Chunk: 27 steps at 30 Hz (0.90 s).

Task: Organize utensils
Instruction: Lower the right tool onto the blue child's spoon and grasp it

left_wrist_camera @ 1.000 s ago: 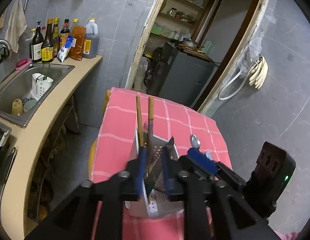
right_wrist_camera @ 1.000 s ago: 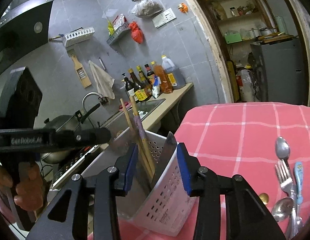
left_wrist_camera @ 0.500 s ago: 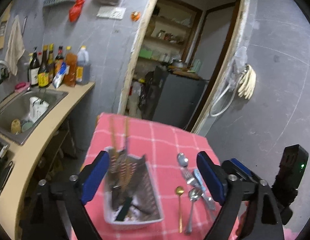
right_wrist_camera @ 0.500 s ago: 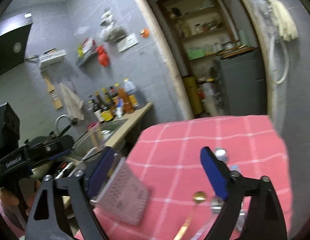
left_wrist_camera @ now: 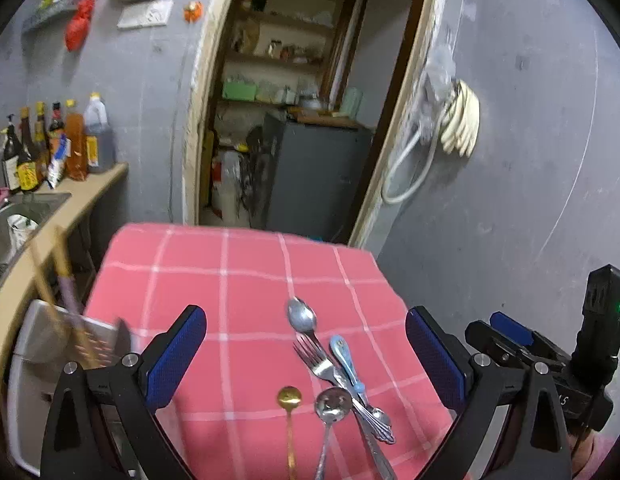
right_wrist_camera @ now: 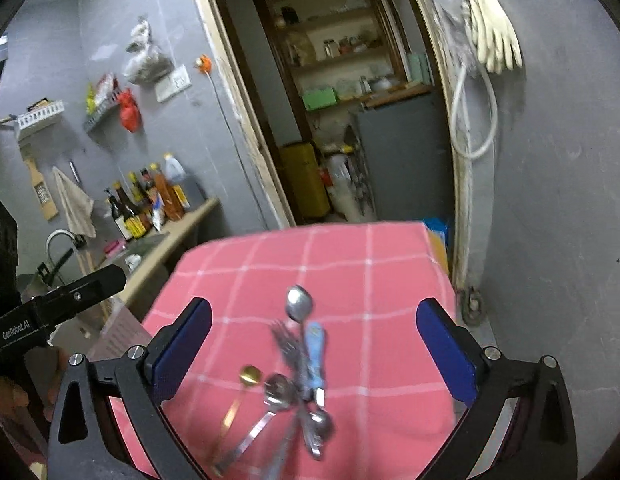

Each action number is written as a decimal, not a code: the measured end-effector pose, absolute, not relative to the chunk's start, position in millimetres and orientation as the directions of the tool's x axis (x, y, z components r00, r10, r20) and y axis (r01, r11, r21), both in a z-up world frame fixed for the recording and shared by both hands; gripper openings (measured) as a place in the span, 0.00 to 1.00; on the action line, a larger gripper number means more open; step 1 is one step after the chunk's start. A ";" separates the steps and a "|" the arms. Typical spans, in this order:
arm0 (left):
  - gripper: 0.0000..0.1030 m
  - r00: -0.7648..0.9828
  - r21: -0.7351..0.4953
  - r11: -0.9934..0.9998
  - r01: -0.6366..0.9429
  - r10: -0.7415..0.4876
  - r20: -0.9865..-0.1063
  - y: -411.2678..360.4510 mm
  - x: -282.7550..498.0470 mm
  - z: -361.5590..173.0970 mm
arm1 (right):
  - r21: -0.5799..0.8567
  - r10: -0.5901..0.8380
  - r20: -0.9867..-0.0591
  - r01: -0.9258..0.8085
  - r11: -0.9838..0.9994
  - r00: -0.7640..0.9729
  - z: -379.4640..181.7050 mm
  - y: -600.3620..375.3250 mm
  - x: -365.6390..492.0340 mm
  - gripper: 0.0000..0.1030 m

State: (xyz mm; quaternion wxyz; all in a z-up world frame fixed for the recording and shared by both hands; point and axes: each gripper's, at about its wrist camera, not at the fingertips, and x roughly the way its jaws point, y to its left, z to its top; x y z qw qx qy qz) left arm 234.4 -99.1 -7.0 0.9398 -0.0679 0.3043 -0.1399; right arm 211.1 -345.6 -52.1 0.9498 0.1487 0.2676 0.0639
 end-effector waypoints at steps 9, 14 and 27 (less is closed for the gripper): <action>0.97 0.657 -0.186 0.968 0.167 -0.250 -0.711 -122.1 260.9 -68.9 | 0.348 0.296 -0.585 -0.096 0.933 0.755 -111.1 -361.5 254.9 0.98; 0.93 0.586 -0.227 0.969 0.101 -0.242 -0.773 -115.4 268.6 -100.7 | 0.394 0.386 -0.613 -0.157 0.906 0.689 -140.5 -354.8 283.0 0.97; 0.43 0.431 -0.316 0.947 0.063 -0.312 -0.847 -109.5 295.5 -152.0 | 0.441 0.522 -0.648 -0.286 0.851 0.555 -184.3 -310.5 336.0 0.54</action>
